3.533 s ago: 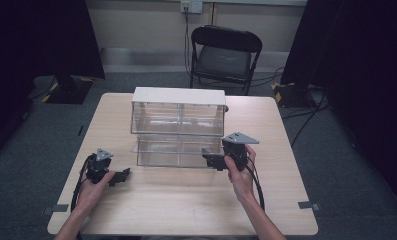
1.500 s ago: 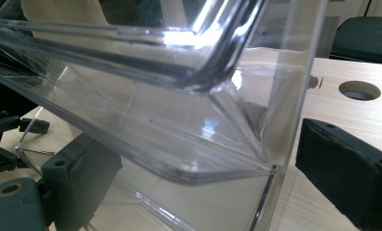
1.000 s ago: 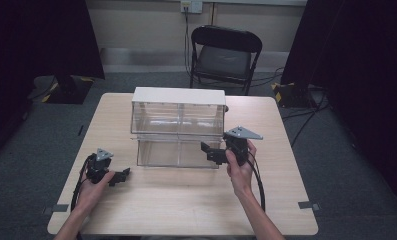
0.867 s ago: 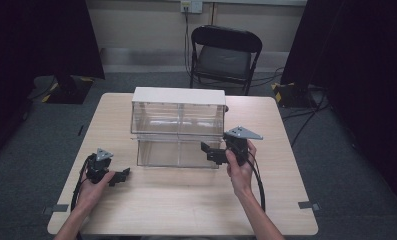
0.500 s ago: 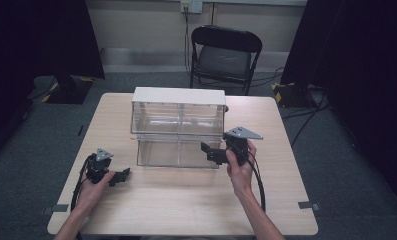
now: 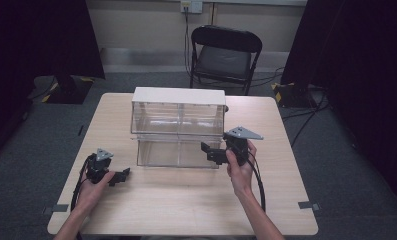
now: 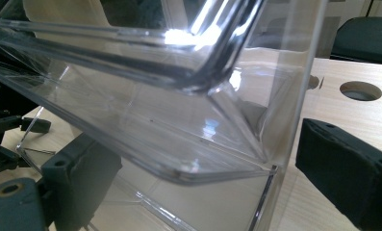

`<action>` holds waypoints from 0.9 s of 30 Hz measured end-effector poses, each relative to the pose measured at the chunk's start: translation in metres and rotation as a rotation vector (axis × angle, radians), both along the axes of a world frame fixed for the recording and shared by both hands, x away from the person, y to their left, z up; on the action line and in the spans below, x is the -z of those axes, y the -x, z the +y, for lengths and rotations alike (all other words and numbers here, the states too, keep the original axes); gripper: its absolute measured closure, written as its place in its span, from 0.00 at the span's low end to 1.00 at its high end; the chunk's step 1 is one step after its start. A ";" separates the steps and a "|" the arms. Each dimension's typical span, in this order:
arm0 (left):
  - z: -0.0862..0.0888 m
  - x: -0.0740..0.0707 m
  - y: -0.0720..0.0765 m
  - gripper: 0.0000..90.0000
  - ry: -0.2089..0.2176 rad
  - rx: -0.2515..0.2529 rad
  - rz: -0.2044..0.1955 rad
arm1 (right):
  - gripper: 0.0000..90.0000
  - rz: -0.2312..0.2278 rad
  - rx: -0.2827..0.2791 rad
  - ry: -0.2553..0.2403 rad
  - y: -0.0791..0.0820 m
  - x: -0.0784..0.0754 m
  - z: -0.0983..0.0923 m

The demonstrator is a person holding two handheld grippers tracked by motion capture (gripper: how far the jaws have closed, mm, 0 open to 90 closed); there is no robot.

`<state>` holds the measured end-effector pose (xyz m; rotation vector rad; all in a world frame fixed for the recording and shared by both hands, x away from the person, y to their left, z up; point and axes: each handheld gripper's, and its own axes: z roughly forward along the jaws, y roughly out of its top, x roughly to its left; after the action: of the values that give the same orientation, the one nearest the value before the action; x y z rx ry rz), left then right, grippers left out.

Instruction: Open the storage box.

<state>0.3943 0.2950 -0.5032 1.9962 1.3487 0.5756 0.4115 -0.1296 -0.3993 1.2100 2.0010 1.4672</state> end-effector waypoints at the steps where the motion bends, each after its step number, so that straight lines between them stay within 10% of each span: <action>1: 0.000 0.000 0.000 0.04 0.000 0.000 0.000 | 0.09 -0.001 0.000 0.001 0.000 0.000 0.000; 27: 0.000 0.000 0.000 0.04 0.000 0.000 0.000 | 0.09 -0.007 0.005 -0.007 0.001 0.000 -0.001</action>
<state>0.3943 0.2950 -0.5033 1.9959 1.3490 0.5758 0.4102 -0.1303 -0.3996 1.2106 1.9884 1.4754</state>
